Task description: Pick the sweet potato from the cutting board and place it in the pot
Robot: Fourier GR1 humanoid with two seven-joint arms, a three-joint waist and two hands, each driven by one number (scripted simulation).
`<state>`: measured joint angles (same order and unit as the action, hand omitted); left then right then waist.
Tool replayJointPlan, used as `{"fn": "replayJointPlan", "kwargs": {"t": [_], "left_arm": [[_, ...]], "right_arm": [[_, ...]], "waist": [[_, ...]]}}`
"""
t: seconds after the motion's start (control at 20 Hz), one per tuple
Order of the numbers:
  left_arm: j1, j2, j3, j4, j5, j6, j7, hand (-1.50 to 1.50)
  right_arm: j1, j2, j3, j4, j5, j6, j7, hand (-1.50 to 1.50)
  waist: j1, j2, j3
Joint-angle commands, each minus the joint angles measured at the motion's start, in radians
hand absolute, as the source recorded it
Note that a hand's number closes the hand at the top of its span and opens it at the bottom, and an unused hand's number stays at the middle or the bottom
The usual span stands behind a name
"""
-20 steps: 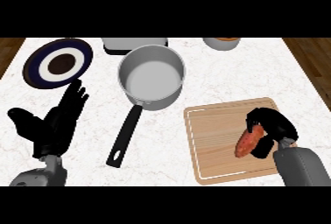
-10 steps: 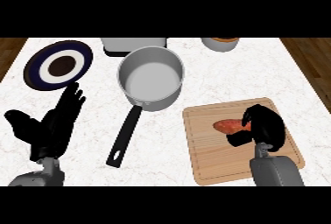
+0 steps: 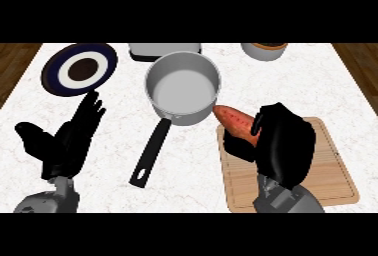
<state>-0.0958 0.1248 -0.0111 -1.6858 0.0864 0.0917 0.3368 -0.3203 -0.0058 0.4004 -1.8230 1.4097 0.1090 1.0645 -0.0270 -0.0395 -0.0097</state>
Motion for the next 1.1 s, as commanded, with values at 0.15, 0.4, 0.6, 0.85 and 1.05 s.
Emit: {"fn": "replayJointPlan", "kwargs": {"t": [0.15,0.4,0.6,0.85,1.05], "left_arm": [[-0.038,-0.006,-0.014,0.018,-0.006,-0.009,-0.010,0.00],[-0.038,-0.016,-0.030,0.032,-0.012,-0.016,-0.027,0.00],[-0.079,-0.020,-0.046,0.022,-0.019,-0.012,0.012,0.00],[-0.064,-0.034,-0.061,0.027,-0.020,-0.016,-0.005,0.00],[-0.047,-0.024,-0.060,-0.003,-0.021,-0.018,0.000,0.00]], "right_arm": [[-0.249,0.005,0.277,-0.145,0.118,0.147,0.352,1.50],[-0.377,0.005,0.238,-0.109,0.056,0.195,0.420,1.50],[-0.454,0.005,0.145,-0.006,-0.004,0.159,0.422,1.50],[-0.525,0.005,0.058,0.117,-0.062,0.121,0.422,1.50],[-0.599,0.005,-0.018,0.214,-0.114,0.116,0.423,1.50]], "waist": [[0.044,0.018,0.003],[0.060,0.027,0.003],[0.074,0.035,0.005],[0.089,0.040,0.005],[0.091,0.038,0.007]]}}
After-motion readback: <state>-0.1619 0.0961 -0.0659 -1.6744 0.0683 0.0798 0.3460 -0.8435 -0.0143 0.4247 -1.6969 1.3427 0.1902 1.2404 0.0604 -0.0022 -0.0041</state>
